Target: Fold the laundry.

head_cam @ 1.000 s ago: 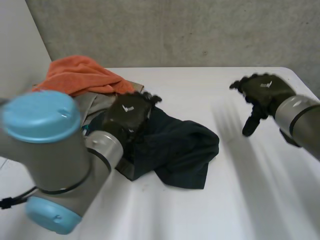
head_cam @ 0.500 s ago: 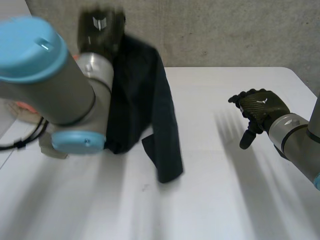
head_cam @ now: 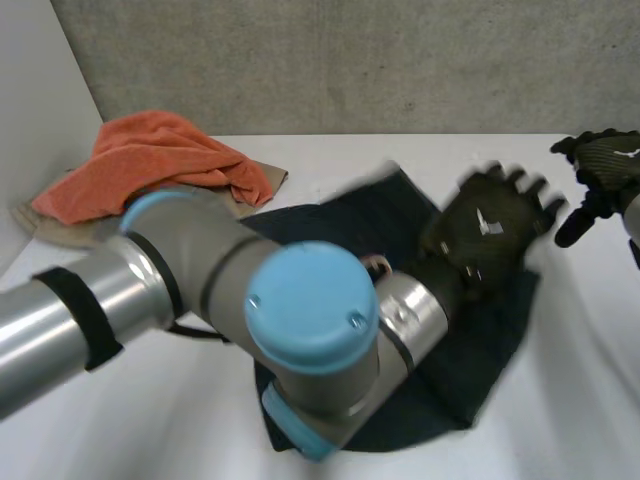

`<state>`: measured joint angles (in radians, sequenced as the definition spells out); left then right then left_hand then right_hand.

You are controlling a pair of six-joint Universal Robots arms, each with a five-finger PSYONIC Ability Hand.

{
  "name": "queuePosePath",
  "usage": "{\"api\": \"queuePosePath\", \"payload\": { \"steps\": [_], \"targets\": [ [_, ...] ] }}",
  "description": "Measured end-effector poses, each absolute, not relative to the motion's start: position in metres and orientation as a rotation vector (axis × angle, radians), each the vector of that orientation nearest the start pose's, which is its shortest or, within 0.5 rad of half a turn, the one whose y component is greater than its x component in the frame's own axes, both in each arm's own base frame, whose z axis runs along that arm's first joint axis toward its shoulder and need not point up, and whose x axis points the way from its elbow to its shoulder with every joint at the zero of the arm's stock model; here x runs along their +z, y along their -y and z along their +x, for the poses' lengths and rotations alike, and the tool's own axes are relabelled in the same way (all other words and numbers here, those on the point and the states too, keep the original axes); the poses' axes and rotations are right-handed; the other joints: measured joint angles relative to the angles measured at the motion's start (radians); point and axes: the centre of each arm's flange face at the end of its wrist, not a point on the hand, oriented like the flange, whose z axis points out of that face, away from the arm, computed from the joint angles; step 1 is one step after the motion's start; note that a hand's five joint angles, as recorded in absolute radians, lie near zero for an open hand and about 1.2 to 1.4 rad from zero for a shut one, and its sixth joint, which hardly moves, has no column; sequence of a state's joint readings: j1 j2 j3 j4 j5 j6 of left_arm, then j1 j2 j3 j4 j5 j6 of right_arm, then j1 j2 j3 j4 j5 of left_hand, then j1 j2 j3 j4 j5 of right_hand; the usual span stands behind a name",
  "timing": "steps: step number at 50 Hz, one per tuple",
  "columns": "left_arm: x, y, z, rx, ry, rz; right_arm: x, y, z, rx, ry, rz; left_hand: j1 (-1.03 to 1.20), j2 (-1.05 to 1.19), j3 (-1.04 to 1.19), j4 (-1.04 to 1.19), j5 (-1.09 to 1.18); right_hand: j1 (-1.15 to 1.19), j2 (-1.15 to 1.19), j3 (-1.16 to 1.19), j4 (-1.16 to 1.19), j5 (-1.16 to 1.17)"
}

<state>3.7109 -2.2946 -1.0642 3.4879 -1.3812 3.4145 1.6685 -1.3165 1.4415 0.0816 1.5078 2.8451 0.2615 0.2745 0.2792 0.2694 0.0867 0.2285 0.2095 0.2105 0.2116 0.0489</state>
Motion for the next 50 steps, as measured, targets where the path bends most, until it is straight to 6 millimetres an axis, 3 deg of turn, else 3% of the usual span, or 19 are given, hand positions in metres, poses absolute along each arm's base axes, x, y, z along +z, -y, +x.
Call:
{"api": "queuePosePath", "payload": {
  "steps": [4, 9, 14, 20, 27, 33, 39, 47, 50],
  "targets": [
    [0.212, 0.114, -0.472, 1.683, 1.269, -1.202, 0.261, 0.336, 0.163, -2.045, -2.442, -0.532, -0.026, -0.04, -0.038, -0.04, -0.03, 0.0, 0.0, 0.0, 0.0, 0.0],
    [0.229, 0.112, -0.463, 1.684, 1.268, -1.188, 0.265, 0.339, 0.164, -2.061, -2.429, -0.558, -0.026, -0.04, -0.038, -0.04, -0.03, 0.0, 0.0, 0.0, 0.0, 0.0],
    [0.254, 0.134, -0.437, 1.794, 1.374, -1.104, 0.266, 0.337, 0.169, -2.063, -2.411, -0.689, -0.026, -0.04, -0.038, -0.04, -0.03, 0.0, 0.0, 0.0, 0.0, 0.0],
    [0.264, 0.159, -0.393, 1.911, 1.645, -0.981, 0.263, 0.326, 0.177, -2.011, -2.383, -0.966, -0.026, -0.04, -0.038, -0.04, -0.03, 0.0, 0.0, 0.0, 0.0, 0.0],
    [0.229, 0.146, -0.349, 1.805, 2.027, -1.008, 0.251, 0.299, 0.181, -1.775, -2.388, -1.392, 0.045, 0.03, 0.023, 0.035, 0.045, 0.001, 0.004, 0.004, 0.004, 0.002],
    [0.187, 0.107, -0.324, 1.539, 2.252, -1.11, 0.225, 0.27, 0.181, -1.451, -2.371, -1.698, 0.075, 0.059, 0.052, 0.067, 0.078, 0.205, 0.215, 0.218, 0.217, 0.209],
    [0.168, 0.093, -0.319, 1.423, 2.308, -1.092, 0.197, 0.269, 0.18, -1.402, -2.308, -1.743, 0.074, 0.058, 0.051, 0.066, 0.075, 0.208, 0.215, 0.223, 0.224, 0.218],
    [0.149, 0.1, -0.329, 1.434, 2.296, -1.061, 0.164, 0.273, 0.175, -1.485, -2.209, -1.689, 0.135, 0.114, 0.11, 0.122, 0.134, 0.208, 0.215, 0.223, 0.224, 0.218],
    [0.141, 0.105, -0.334, 1.449, 2.287, -1.055, 0.155, 0.273, 0.173, -1.52, -2.186, -1.675, 0.329, 0.302, 0.299, 0.3, 0.305, 0.222, 0.23, 0.237, 0.239, 0.233]
  ]
}}
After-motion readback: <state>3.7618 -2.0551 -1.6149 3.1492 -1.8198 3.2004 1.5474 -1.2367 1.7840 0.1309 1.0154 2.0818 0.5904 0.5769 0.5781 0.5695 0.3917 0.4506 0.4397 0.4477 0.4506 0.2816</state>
